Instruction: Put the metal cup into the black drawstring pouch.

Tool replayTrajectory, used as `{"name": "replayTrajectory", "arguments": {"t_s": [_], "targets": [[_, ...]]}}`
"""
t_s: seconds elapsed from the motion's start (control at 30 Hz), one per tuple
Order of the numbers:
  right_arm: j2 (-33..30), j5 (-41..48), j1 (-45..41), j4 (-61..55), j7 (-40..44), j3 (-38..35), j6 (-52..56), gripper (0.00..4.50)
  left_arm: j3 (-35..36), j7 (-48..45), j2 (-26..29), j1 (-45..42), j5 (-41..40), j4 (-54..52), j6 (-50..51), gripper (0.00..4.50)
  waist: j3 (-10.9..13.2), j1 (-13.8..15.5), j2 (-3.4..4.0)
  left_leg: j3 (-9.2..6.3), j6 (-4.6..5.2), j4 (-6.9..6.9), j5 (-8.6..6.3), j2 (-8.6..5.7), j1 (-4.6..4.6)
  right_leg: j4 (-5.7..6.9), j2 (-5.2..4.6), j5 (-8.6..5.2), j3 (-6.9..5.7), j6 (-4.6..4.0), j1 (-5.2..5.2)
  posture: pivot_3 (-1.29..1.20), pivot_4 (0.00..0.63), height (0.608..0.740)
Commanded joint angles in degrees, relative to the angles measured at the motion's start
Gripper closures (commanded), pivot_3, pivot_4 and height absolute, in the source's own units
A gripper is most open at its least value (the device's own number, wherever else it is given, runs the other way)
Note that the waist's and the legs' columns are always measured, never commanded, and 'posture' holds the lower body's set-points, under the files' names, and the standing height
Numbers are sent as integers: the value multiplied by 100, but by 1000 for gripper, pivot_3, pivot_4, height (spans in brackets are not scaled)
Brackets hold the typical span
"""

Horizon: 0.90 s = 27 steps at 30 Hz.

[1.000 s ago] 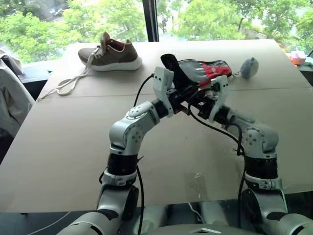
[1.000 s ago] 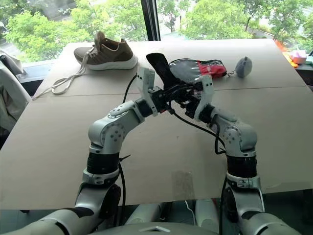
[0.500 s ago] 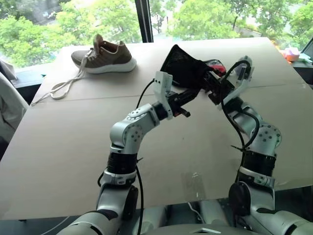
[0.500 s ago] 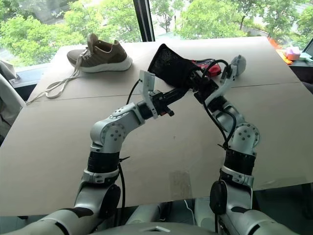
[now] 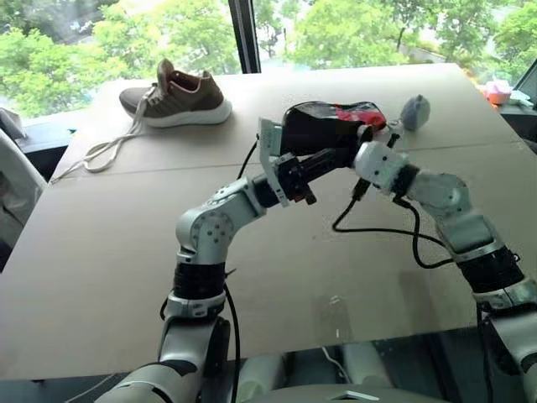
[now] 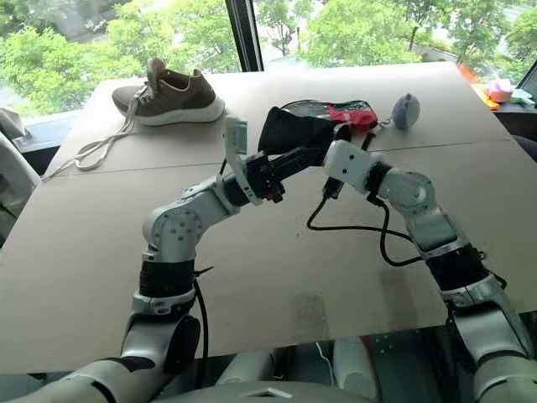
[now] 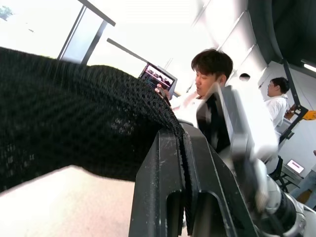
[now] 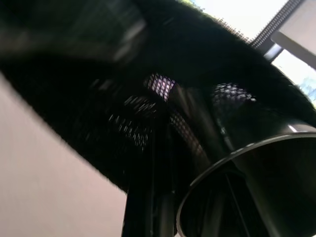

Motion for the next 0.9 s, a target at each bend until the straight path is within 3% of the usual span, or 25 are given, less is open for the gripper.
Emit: {"name": "replayTrajectory", "arguments": {"t_s": [0.03, 0.2, 0.37, 0.47, 0.63, 0.9], "targets": [[-396, -1372, -232, 607, -254, 399, -1127, 4433, -22, -135, -184, -184, -276, -286, -209, 4500, 0, -8, 0, 1, -1, 0, 0, 1, 0, 1, 0, 0, 1, 0, -1, 0, 150, 740], [-506, -2349, -502, 947, -604, 638, -1876, 4433, -50, -75, -321, -258, -214, -230, -284, 4500, 0, -1, -1, 1, -3, 0, 2, 2, 1, 1, 2, 0, 2, 0, -1, 0, 150, 740], [-265, -2395, -554, 1052, -612, 555, -1901, 4433, -217, -205, -401, -199, -248, -303, -274, 4500, 0, 10, -1, 1, -3, 0, 2, 2, 1, -1, 2, 0, 3, 0, 0, 0, 150, 740], [436, -837, -264, 855, -323, -121, -897, 4433, -391, -433, -301, 42, -401, -595, -99, 4500, 0, 1, -3, 1, -3, -1, 2, 3, 1, 0, 2, 0, 3, -1, 1, 0, 150, 740], [1666, 2490, 61, -188, 61, -1516, 1824, 4433, -558, -664, 29, 344, -607, -919, 166, 4500, 6, -10, 10, -5, -3, -5, 2, 12, 2, -3, 4, 1, 15, -3, 6, 0, 150, 740], [2744, 6385, -233, -932, -1234, -3256, 4639, 4433, -639, -683, 260, 443, -474, -814, 38, 4500, 5, 115, 9, -13, -3, -8, 1, 7, 8, -10, 3, 5, 2, -8, 18, 0, 150, 740]]}}
